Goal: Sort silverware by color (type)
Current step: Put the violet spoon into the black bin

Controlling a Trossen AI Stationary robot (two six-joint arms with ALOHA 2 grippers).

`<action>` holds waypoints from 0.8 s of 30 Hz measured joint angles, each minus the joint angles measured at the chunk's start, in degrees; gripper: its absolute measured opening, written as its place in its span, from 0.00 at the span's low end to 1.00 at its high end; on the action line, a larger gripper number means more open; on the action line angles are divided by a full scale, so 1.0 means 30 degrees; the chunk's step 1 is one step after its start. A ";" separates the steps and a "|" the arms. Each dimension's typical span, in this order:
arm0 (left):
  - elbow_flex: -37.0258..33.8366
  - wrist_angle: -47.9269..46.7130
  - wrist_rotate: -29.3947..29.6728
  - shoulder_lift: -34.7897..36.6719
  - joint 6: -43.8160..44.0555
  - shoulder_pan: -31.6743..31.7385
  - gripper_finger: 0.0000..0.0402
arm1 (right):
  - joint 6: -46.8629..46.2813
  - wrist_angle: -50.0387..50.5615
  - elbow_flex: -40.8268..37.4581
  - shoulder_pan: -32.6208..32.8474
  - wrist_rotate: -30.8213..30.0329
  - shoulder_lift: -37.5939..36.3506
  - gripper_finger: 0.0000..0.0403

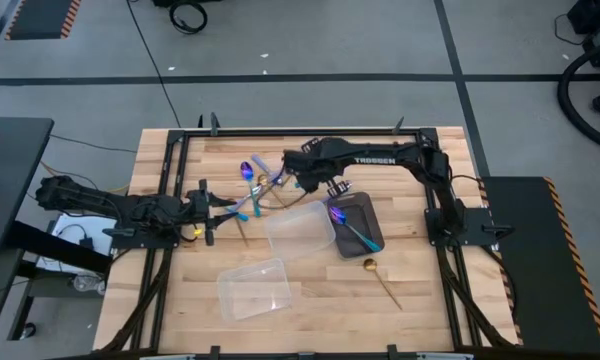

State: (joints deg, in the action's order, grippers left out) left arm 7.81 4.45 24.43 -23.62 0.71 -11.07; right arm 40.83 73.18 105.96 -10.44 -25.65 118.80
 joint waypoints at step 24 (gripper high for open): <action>0.0000 0.0000 0.0000 0.0004 0.0050 0.0000 0.36 | -1.1371 0.5625 0.0368 0.4383 0.2777 -0.1331 0.04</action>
State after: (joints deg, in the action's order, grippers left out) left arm 7.81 4.45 24.43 -23.60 0.86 -11.07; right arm 6.72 90.05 107.07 2.71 -17.32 114.81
